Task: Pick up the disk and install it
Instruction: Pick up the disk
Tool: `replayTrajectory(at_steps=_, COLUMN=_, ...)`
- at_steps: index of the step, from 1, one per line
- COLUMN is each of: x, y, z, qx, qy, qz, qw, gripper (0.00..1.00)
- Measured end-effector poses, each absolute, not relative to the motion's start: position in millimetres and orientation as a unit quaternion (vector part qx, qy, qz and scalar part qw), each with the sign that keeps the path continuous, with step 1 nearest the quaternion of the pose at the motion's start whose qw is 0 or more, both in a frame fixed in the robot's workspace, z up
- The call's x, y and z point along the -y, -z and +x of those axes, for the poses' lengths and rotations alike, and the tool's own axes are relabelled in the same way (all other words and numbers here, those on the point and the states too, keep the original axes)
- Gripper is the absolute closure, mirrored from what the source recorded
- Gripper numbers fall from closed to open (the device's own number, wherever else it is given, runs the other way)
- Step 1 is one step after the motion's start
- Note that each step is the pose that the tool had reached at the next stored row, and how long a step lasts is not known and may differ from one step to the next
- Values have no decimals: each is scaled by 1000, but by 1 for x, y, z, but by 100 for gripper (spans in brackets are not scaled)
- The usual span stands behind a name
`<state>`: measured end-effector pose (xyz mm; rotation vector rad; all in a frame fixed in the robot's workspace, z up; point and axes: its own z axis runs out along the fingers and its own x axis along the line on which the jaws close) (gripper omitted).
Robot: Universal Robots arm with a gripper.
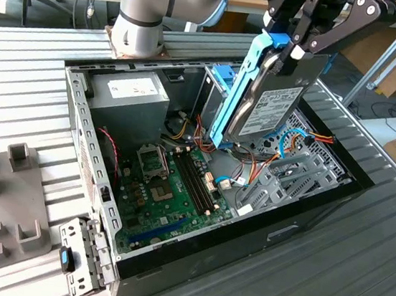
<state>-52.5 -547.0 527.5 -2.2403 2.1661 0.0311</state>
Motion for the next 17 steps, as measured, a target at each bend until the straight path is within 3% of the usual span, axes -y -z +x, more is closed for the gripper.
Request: replayTrajectory(at_steps=17, x=552, y=-528, z=-51, qx=-695, qy=-10, qz=-719, qw=13, gripper=63)
